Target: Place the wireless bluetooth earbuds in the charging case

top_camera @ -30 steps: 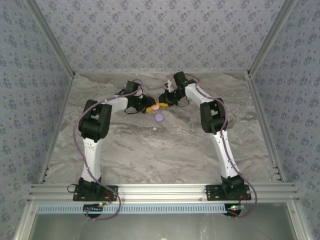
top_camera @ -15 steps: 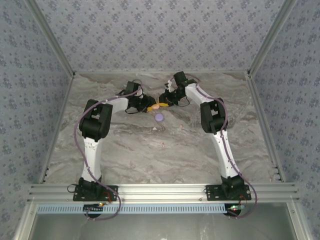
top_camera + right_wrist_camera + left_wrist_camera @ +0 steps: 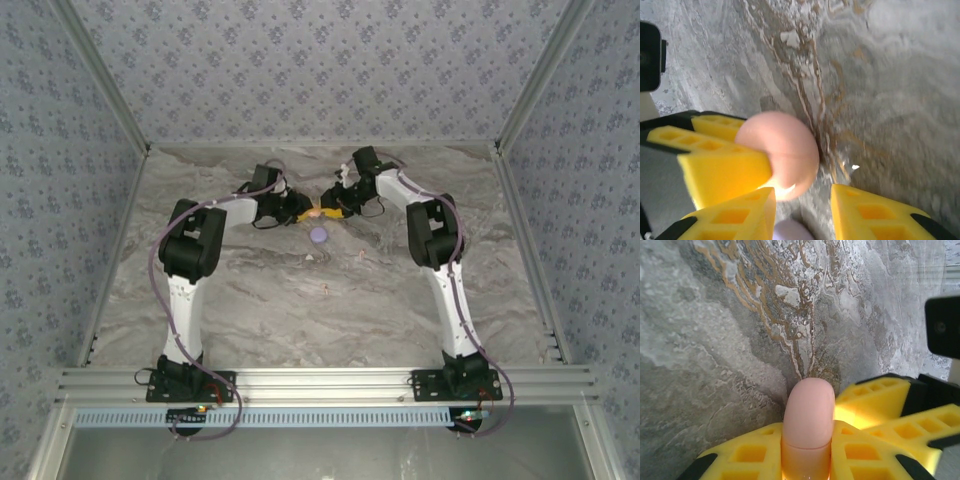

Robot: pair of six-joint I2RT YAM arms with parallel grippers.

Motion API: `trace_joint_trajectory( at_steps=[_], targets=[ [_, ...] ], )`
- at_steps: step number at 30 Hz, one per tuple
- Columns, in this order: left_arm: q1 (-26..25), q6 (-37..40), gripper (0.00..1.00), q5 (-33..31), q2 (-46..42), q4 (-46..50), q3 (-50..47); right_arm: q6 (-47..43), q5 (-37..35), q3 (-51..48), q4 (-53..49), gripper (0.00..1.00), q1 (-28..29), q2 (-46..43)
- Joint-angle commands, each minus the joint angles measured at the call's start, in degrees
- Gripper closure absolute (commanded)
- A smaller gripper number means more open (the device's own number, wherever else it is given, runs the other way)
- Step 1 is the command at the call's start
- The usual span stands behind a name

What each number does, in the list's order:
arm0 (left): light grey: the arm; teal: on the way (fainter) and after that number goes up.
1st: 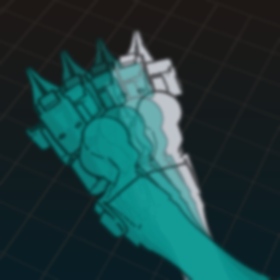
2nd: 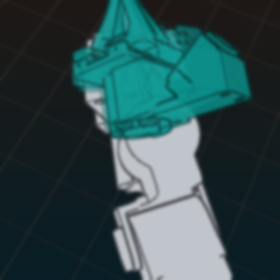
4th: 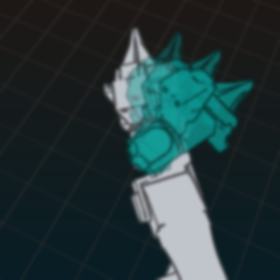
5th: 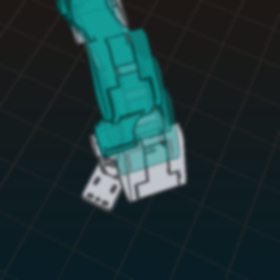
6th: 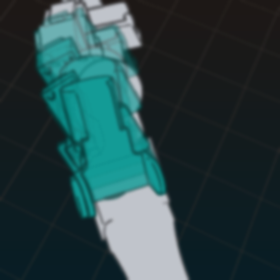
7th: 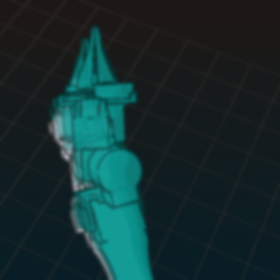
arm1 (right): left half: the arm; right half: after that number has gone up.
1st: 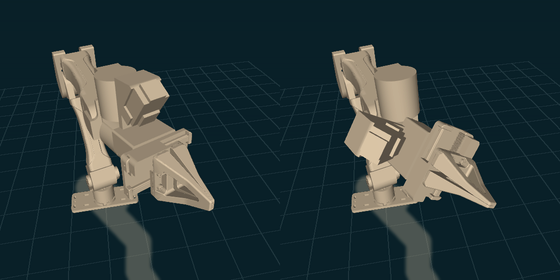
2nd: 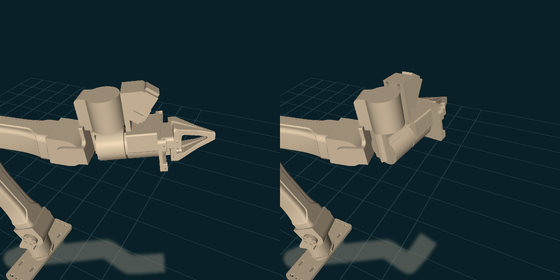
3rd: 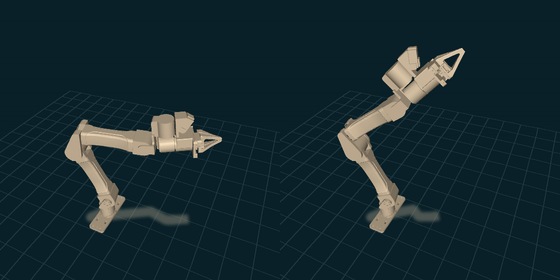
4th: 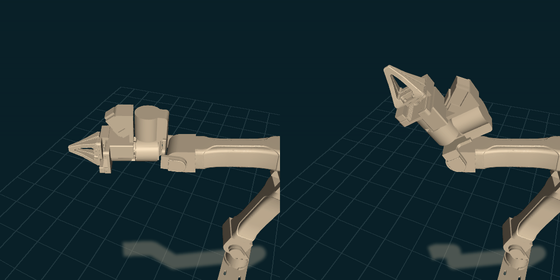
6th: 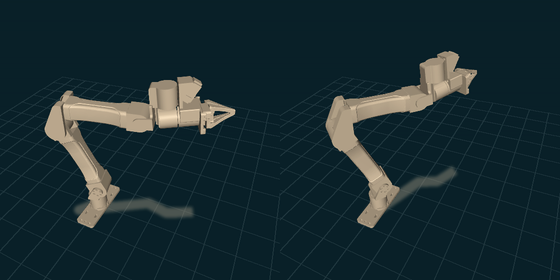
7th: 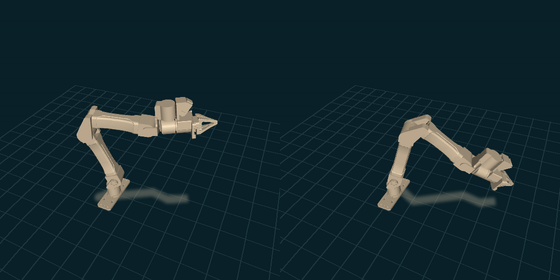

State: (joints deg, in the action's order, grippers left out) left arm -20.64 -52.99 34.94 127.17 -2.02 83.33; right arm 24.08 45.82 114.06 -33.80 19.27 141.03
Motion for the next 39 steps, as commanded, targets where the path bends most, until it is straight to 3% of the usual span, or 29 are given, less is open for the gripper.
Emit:
trace_joint_trajectory(
  at_steps=[1,10,22,39],
  targets=[
    [0.31,2.43,0.83,-0.37,-4.36,-2.48,-2.42,0.62,-1.37,-5.25,4.35,0.61,-1.99,-8.34],
    [0.87,10.90,0.83,5.22,-16.24,-5.80,-5.39,0.54,-0.16,-22.29,13.53,0.59,-7.60,-26.59],
    [0.14,18.16,0.80,14.92,-29.58,-6.37,-7.00,-2.15,8.55,-29.94,18.48,0.56,-8.46,-42.81],
    [-3.18,24.22,0.78,20.09,-35.23,-3.29,-5.48,-5.65,14.16,-25.15,17.45,0.49,-2.94,-45.02]
  ],
)
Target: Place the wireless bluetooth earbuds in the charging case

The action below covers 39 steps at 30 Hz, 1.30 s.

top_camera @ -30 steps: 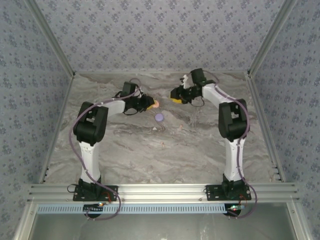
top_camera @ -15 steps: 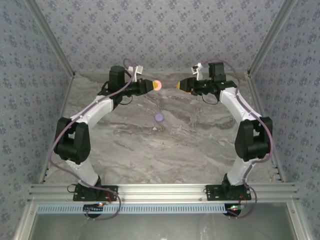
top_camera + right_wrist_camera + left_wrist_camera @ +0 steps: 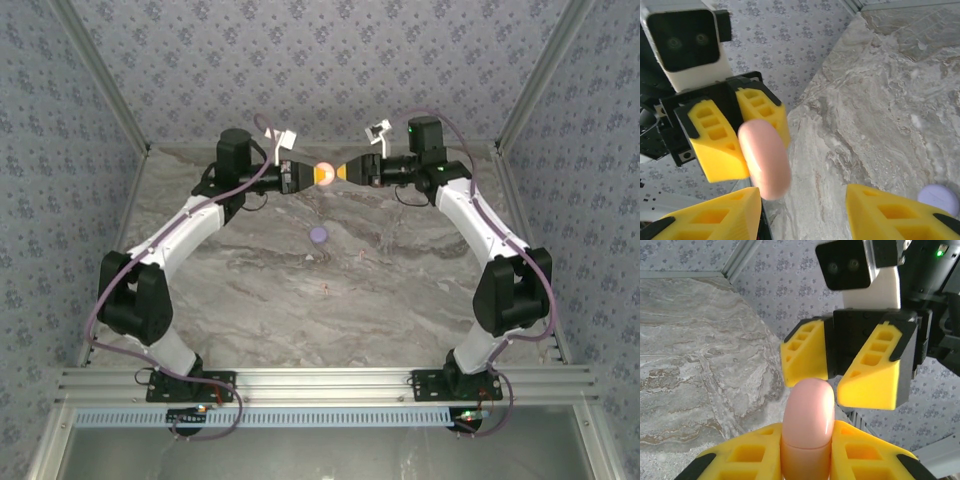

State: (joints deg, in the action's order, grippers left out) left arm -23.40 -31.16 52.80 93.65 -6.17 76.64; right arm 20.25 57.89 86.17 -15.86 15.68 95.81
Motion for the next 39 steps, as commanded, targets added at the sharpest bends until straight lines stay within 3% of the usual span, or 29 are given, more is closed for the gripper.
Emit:
trace_joint_trajectory(
  at_steps=[1,14,20,29,39],
  targets=[
    [-0.58,2.58,0.78,2.26,-1.63,1.24,1.31,-2.12,2.40,3.07,-0.84,0.49,0.83,0.28],
    [-1.35,2.77,0.78,3.06,-1.54,1.30,2.71,-4.60,3.97,5.06,-4.23,0.50,1.89,1.94],
    [-1.38,2.77,0.78,3.55,-1.34,1.34,3.34,-5.39,5.19,5.23,-4.97,0.58,2.25,2.38],
    [-1.56,2.07,0.78,4.19,-1.10,0.20,3.43,-7.21,6.98,6.24,-6.61,0.59,3.12,3.05],
    [-1.56,1.98,0.74,3.91,-1.42,0.57,3.50,-7.03,5.77,6.38,-6.52,0.78,2.98,2.39]
  ],
)
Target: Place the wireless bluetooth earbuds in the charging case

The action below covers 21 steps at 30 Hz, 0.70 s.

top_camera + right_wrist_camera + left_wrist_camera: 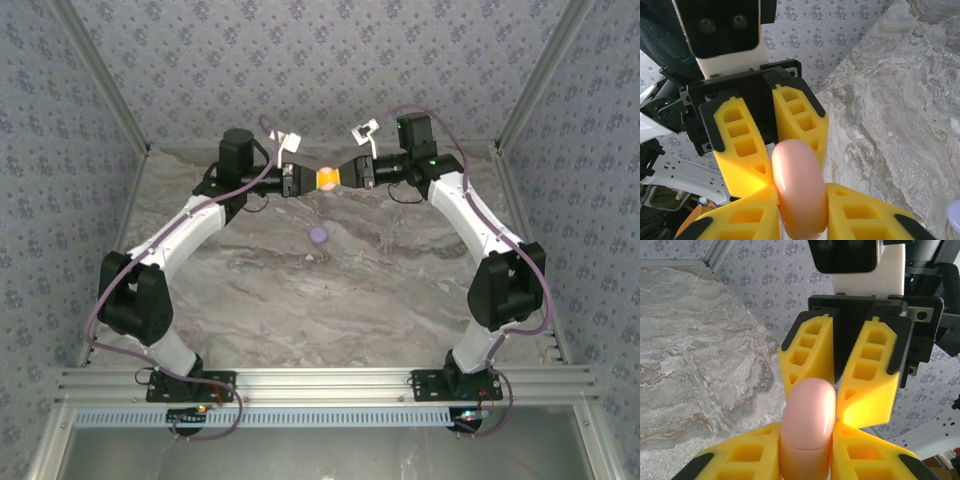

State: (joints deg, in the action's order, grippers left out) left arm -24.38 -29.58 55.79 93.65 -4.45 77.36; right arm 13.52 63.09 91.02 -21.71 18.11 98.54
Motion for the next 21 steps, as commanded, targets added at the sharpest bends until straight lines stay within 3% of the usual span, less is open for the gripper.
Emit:
trace_joint_trajectory(
  at_steps=[1,12,21],
  targets=[
    [-0.58,0.40,0.72,1.06,-1.47,-1.08,2.79,-0.12,0.46,1.34,-0.36,0.78,0.33,-0.62],
    [-0.58,0.49,0.58,5.11,-2.50,-0.82,2.18,1.16,1.78,0.56,1.22,0.81,-0.83,-2.23],
    [-0.76,0.65,0.55,7.68,-2.32,-0.82,2.09,1.25,2.66,1.00,1.26,0.81,-0.67,-2.29]
  ],
)
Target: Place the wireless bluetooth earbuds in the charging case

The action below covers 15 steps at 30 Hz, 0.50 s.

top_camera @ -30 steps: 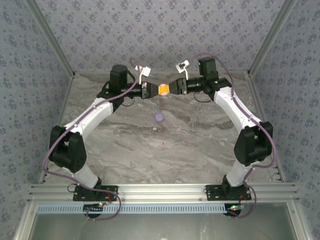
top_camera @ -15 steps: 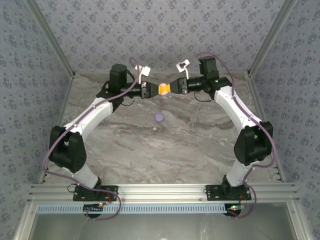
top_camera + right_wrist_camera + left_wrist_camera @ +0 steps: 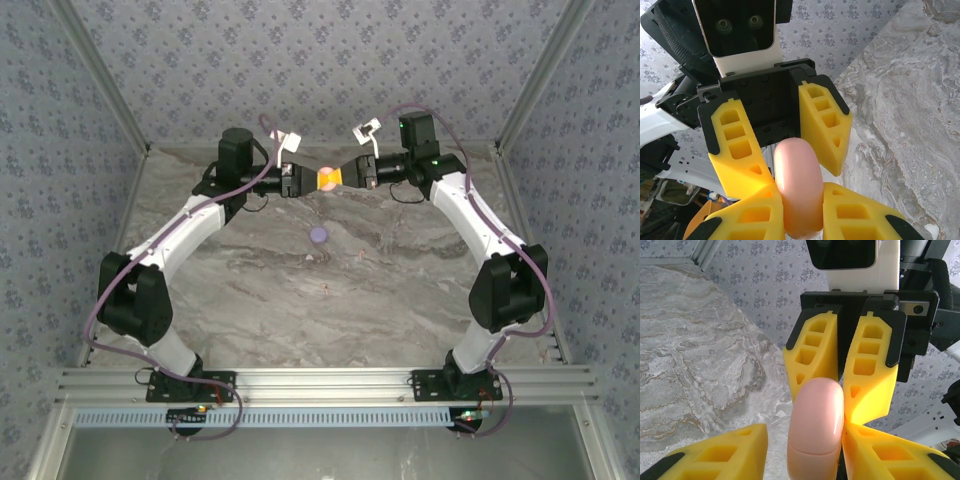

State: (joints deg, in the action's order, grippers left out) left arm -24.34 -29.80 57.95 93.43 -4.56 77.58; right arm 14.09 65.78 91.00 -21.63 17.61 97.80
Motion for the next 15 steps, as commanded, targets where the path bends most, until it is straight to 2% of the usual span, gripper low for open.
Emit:
trace_joint_trajectory(
  at_steps=[1,15],
  targets=[
    [-0.86,0.97,0.55,5.83,-2.12,-0.65,1.87,0.68,-0.12,1.06,1.20,0.81,-0.20,-1.50],
    [-0.92,5.23,0.56,7.96,-3.65,3.80,2.16,0.48,-0.65,2.16,-0.33,0.81,-0.38,-0.92]
  ],
)
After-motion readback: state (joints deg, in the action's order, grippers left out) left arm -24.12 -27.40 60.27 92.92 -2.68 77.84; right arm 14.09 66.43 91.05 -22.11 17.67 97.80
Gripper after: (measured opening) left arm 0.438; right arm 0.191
